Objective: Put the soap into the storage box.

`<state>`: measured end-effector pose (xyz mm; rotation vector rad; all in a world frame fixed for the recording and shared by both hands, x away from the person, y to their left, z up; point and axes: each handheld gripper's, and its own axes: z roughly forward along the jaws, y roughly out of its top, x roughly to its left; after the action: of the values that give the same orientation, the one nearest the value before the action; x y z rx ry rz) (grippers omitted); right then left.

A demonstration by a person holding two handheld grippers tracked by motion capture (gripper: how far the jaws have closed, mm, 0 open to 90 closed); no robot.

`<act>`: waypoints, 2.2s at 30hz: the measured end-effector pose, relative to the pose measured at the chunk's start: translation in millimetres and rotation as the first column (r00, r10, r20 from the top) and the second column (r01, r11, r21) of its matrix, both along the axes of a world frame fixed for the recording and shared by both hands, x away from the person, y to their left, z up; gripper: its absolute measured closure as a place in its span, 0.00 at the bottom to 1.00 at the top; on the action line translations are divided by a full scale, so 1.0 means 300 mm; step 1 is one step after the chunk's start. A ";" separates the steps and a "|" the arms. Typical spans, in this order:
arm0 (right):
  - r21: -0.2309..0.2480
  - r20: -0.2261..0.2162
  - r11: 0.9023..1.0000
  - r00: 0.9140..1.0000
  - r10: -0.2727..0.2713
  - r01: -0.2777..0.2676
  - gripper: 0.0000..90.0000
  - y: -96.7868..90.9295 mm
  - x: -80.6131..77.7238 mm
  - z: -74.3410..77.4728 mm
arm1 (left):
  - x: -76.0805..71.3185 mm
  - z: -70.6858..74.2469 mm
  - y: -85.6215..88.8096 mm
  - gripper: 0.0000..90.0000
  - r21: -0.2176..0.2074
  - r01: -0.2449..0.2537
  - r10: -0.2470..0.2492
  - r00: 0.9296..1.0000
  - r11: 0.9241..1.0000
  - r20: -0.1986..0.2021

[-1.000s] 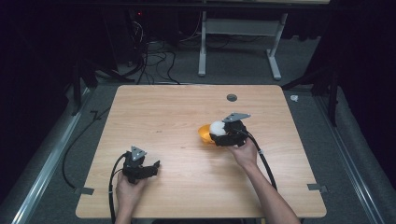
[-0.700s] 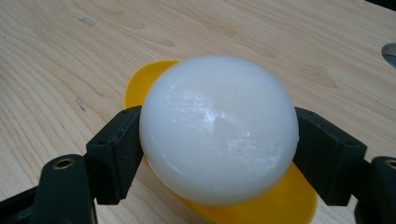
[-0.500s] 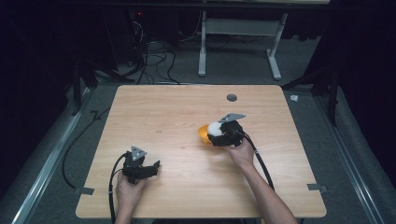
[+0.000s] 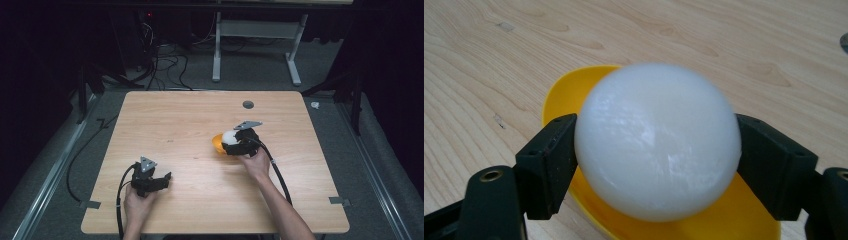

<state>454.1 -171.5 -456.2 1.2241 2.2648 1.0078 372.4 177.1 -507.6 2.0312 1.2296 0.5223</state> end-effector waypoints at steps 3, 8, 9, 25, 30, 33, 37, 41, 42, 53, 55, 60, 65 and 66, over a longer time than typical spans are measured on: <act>0.043 0.042 0.999 0.999 0.002 -0.003 0.28 -0.005 -0.010 0.024 | 0.000 0.000 0.000 0.25 0.000 0.000 0.000 1.000 1.000 -0.001; 0.049 0.041 0.999 0.999 0.007 -0.009 0.28 -0.014 -0.020 0.035 | 0.000 0.000 0.000 0.25 0.000 0.001 -0.001 1.000 1.000 -0.001; 0.051 0.036 0.999 0.999 0.005 -0.007 0.28 -0.017 -0.020 0.032 | 0.000 0.000 0.000 0.25 0.000 0.001 -0.001 1.000 1.000 -0.001; 0.096 0.078 0.995 0.997 -0.021 0.013 0.30 -0.082 -0.054 0.066 | 0.000 0.000 0.000 0.25 0.001 0.001 -0.001 1.000 1.000 -0.002; 0.111 0.083 0.994 0.996 -0.023 0.014 0.31 -0.106 -0.068 0.077 | 0.000 0.000 0.000 0.25 0.001 0.001 -0.001 1.000 1.000 -0.002; 0.114 0.088 0.993 0.996 -0.028 0.018 0.31 -0.116 -0.075 0.083 | 0.000 0.000 0.000 0.25 0.002 0.001 -0.001 1.000 1.000 -0.002; 0.121 0.092 0.992 0.995 -0.038 0.027 0.32 -0.132 -0.082 0.090 | 0.000 0.000 0.000 0.25 0.002 0.001 -0.001 1.000 1.000 -0.002; 0.120 0.099 0.992 0.994 -0.040 0.028 0.32 -0.142 -0.088 0.096 | 0.000 0.000 0.000 0.25 0.002 0.001 -0.001 1.000 1.000 -0.002; 0.119 0.101 0.992 0.994 -0.040 0.028 0.32 -0.144 -0.089 0.097 | 0.000 0.000 0.000 0.25 0.002 0.001 -0.001 1.000 1.000 -0.002; 0.122 0.108 0.992 0.993 -0.053 0.039 0.33 -0.174 -0.115 0.119 | 0.000 0.000 0.000 0.25 0.002 0.000 0.000 1.000 1.000 -0.002; 0.120 0.112 0.992 0.992 -0.052 0.038 0.33 -0.177 -0.117 0.121 | 0.000 0.000 0.000 0.25 0.002 0.001 -0.001 1.000 1.000 -0.002; 0.126 0.137 0.991 0.989 -0.060 0.042 0.35 -0.188 -0.136 0.131 | 0.000 0.000 0.000 0.25 0.001 0.001 -0.001 1.000 1.000 -0.002; 0.130 0.148 0.990 0.987 -0.066 0.046 0.35 -0.207 -0.151 0.135 | 0.000 0.000 0.000 0.25 0.002 0.001 -0.001 1.000 1.000 -0.002; 0.132 0.147 0.990 0.987 -0.070 0.051 0.35 -0.212 -0.155 0.137 | 0.000 0.000 0.000 0.25 0.002 0.001 -0.001 1.000 1.000 -0.002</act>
<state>407.5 -235.1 -415.0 1.2153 2.0624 1.1968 372.3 177.0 -507.5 2.0341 1.2297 0.5218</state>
